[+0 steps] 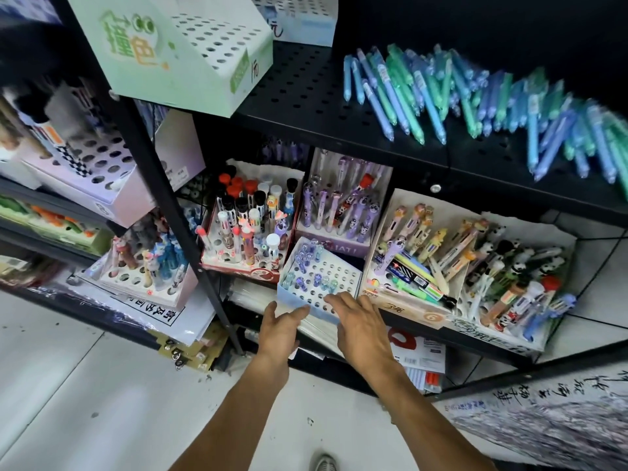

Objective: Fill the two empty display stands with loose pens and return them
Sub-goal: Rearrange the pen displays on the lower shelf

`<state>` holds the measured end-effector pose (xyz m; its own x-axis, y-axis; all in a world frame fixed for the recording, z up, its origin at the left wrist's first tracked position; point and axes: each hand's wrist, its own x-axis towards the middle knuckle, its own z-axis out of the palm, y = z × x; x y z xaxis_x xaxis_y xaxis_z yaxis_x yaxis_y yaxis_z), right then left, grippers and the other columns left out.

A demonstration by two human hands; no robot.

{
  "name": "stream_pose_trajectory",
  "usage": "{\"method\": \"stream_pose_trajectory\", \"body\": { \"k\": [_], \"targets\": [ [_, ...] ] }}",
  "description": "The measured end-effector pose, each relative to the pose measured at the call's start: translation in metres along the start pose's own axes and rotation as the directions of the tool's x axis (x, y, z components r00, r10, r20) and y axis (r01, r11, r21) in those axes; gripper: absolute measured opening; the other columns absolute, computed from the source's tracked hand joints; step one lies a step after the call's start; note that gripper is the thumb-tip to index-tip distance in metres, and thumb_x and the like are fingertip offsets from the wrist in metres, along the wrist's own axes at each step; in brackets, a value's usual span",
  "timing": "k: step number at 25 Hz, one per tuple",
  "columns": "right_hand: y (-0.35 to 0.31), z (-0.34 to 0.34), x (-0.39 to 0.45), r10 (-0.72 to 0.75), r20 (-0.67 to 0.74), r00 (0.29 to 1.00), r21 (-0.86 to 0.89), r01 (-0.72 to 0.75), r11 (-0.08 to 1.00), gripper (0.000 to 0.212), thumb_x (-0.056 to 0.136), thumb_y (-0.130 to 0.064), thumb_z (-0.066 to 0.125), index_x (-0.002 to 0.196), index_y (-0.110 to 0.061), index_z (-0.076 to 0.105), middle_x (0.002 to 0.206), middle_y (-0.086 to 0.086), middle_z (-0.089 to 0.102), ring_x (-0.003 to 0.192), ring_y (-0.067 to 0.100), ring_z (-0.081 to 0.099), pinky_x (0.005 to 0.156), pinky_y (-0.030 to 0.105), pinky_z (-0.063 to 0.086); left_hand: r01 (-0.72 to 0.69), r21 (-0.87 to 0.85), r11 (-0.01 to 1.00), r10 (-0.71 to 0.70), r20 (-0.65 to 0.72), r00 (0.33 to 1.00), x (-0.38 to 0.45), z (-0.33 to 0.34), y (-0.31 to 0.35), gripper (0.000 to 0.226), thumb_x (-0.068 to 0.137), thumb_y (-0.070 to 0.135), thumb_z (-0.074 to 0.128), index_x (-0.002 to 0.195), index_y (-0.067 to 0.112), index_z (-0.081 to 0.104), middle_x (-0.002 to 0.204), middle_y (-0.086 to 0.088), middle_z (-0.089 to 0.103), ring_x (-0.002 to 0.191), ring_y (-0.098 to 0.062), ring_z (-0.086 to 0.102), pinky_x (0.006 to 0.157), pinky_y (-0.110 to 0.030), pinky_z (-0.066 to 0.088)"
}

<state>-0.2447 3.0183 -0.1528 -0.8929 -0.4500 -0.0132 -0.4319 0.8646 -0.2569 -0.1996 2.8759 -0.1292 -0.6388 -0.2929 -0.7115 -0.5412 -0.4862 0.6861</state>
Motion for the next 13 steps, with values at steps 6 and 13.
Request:
{"method": "stream_pose_trajectory", "body": {
  "k": [6,13],
  "targets": [
    [0.004,-0.007,-0.029,-0.085,0.055,0.995,0.235,0.07,0.969,0.042,0.087,-0.004,0.065,0.12,-0.027,0.055,0.122,-0.014,0.055,0.109,0.012,0.054,0.091,0.029,0.048,-0.056,-0.195,0.979,0.068,0.057,0.996,-0.003,-0.02,-0.017,0.067,0.085,0.005,0.074,0.14,0.027,0.044,0.116,-0.012,0.07,0.105,-0.027,0.07,0.097,-0.046,0.053],
    [-0.013,-0.047,0.002,-0.029,-0.027,0.999,0.325,0.036,0.945,0.038,0.095,-0.019,0.059,0.133,-0.024,0.054,0.136,-0.008,0.053,0.118,0.01,0.051,0.102,0.03,0.045,-0.138,-0.301,0.944,0.129,-0.053,0.99,-0.005,-0.023,-0.012,0.059,0.084,0.002,0.074,0.135,0.02,0.05,0.108,-0.009,0.07,0.103,-0.028,0.07,0.068,-0.026,0.061]
  ]
}}
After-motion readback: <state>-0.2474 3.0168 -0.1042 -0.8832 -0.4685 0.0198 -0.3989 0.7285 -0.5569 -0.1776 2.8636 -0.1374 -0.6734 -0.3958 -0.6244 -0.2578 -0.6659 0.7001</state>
